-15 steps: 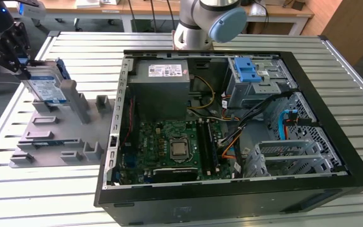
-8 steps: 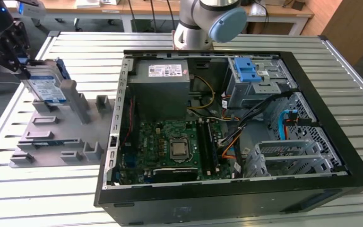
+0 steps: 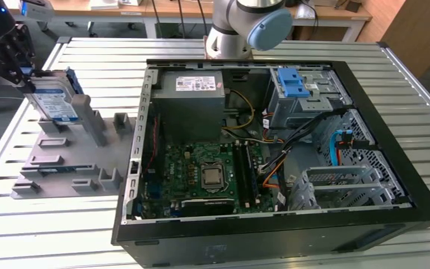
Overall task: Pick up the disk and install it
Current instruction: 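Pick up the disk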
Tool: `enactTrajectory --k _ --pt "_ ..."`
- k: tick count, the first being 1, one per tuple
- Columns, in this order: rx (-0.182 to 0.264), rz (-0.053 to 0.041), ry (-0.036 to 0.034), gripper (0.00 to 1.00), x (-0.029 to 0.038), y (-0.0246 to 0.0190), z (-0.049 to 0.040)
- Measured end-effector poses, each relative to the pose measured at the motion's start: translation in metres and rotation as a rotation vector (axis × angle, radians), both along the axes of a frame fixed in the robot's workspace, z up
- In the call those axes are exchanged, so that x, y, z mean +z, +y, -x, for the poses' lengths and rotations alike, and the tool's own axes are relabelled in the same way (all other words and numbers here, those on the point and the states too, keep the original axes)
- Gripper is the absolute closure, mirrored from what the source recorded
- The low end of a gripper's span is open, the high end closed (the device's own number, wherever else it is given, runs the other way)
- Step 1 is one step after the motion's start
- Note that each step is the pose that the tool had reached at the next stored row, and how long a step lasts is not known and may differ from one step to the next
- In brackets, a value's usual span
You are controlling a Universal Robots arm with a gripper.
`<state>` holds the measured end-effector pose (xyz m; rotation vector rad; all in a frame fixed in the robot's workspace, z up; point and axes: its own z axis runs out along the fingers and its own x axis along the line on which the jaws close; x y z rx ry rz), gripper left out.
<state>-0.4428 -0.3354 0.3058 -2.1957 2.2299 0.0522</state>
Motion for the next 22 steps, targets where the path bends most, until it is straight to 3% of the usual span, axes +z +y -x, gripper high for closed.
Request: enactTrajectory --k 14,22 --pt "0.000 0.0001 0.0000 0.63 0.0007 0.0000 0.0001" --pt "0.000 0.0000 -0.0002 0.63 0.0049 0.0000 0.0001"
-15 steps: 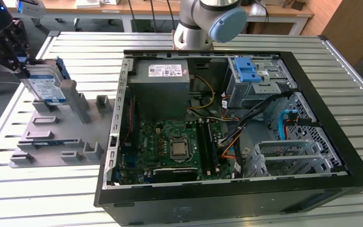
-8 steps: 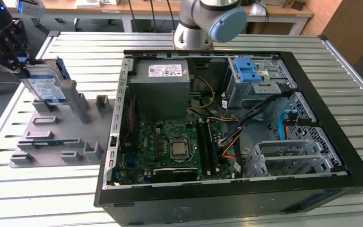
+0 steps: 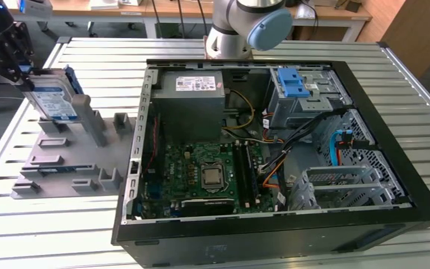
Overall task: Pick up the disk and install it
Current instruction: 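Pick up the disk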
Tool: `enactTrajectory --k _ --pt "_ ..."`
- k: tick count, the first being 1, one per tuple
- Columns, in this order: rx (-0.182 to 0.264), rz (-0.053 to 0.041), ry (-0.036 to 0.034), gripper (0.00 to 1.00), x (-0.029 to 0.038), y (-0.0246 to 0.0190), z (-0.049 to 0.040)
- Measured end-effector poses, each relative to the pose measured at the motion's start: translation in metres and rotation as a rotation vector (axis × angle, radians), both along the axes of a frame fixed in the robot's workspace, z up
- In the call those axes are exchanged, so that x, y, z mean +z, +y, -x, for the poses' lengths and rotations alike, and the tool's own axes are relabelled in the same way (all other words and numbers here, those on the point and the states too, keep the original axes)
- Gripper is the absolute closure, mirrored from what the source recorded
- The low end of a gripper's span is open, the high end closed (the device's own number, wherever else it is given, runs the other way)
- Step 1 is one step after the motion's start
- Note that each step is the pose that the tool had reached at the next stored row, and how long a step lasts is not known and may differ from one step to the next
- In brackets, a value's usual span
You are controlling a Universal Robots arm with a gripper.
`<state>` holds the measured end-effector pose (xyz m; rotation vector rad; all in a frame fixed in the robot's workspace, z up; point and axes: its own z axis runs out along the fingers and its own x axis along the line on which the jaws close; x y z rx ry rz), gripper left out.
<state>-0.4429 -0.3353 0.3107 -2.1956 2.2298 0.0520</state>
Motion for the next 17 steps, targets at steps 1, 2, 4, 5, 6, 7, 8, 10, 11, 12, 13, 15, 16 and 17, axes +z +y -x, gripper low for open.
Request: enactTrajectory --k 1,2,4,5,6,7,8,10,11,12,13,15,16,17 --pt "0.000 0.0000 0.0000 0.63 0.0003 0.0000 0.0000" --pt "0.000 0.0000 0.0001 0.63 0.0006 0.0000 0.0000" --pt "0.000 0.0000 0.0002 0.63 0.0011 0.0000 0.0000" --pt "0.000 0.0000 0.0001 0.63 0.0013 0.0000 0.0000" --pt "0.000 0.0000 0.0001 0.63 0.0015 0.0000 0.0000" --pt "0.000 0.0000 0.0001 0.63 0.0017 0.0000 0.0000" --pt "0.000 0.0001 0.0002 0.63 0.0021 0.0000 0.0000" --pt "0.000 0.0003 0.0002 0.63 0.0028 0.0000 0.0000" --pt "0.000 0.0003 0.0000 0.63 0.0029 0.0000 0.0000" --pt "0.000 0.0003 -0.0001 0.63 0.0030 0.0001 0.0000" --pt "0.000 0.0003 0.0001 0.63 0.0033 0.0001 0.0000" --pt "0.000 0.0004 0.0002 0.63 0.0037 0.0001 0.0000" --pt "0.000 0.0004 0.0000 0.63 0.0042 0.0001 0.0000" --pt "0.000 0.0004 0.0001 0.63 0.0043 0.0001 0.0000"
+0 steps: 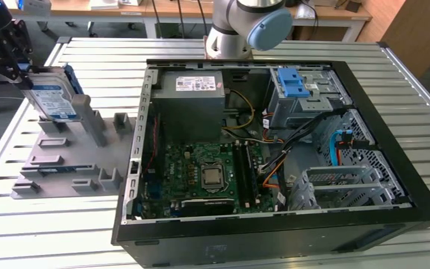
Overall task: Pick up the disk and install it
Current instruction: 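Pick up the disk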
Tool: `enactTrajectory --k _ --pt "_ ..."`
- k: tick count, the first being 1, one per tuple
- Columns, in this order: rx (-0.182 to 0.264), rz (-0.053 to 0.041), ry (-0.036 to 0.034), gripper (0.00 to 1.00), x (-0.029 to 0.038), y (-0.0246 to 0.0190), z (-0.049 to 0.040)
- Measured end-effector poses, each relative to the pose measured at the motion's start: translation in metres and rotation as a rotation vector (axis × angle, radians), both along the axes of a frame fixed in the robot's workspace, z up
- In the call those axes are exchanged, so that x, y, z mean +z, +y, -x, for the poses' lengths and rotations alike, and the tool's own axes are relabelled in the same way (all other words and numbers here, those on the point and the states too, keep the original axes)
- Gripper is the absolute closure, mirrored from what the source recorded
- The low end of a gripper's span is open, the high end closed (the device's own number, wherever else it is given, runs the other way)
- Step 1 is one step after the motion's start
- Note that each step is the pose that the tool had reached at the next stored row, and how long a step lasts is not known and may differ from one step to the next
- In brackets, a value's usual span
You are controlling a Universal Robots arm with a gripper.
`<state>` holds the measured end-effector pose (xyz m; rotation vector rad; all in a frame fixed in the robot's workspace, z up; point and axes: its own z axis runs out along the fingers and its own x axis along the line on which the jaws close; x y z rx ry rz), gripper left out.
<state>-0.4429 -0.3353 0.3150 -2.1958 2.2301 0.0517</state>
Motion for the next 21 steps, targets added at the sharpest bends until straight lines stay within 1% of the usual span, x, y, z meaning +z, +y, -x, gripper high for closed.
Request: enactTrajectory --k 9,21 --pt "0.000 0.0001 0.0002 0.63 0.0038 0.0000 0.0000" --pt "0.000 0.0001 0.0001 0.63 0.0154 0.0000 0.0000"
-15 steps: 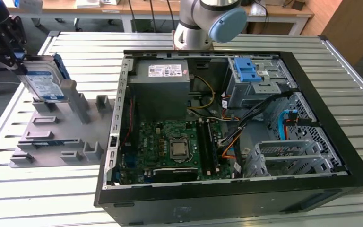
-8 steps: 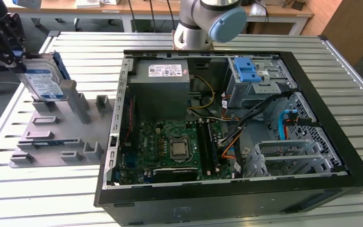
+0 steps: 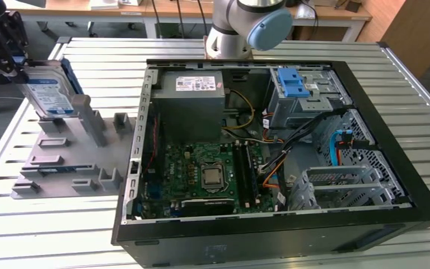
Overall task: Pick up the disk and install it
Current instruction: 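Pick up the disk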
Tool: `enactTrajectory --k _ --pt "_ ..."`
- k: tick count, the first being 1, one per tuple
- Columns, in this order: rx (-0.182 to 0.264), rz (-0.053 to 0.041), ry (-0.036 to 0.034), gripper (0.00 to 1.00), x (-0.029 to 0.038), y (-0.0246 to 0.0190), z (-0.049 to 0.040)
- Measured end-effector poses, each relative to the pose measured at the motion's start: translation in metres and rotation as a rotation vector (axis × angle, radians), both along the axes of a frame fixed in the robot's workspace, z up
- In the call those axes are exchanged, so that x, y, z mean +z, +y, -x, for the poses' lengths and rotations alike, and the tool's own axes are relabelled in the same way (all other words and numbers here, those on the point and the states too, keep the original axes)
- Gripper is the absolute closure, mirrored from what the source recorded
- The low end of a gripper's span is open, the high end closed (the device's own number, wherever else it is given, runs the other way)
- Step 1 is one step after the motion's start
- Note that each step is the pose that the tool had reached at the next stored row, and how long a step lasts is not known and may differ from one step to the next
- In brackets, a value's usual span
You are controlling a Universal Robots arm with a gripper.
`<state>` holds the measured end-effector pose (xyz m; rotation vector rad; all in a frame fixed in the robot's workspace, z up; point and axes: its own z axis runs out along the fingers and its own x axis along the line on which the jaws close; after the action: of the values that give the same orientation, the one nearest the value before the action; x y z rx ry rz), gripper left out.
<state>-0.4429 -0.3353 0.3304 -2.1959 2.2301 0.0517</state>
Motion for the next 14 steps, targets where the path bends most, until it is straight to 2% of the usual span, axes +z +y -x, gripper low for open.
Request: enactTrajectory --k 14 --pt "0.000 0.0000 0.0000 0.63 0.0101 0.0000 0.0000"
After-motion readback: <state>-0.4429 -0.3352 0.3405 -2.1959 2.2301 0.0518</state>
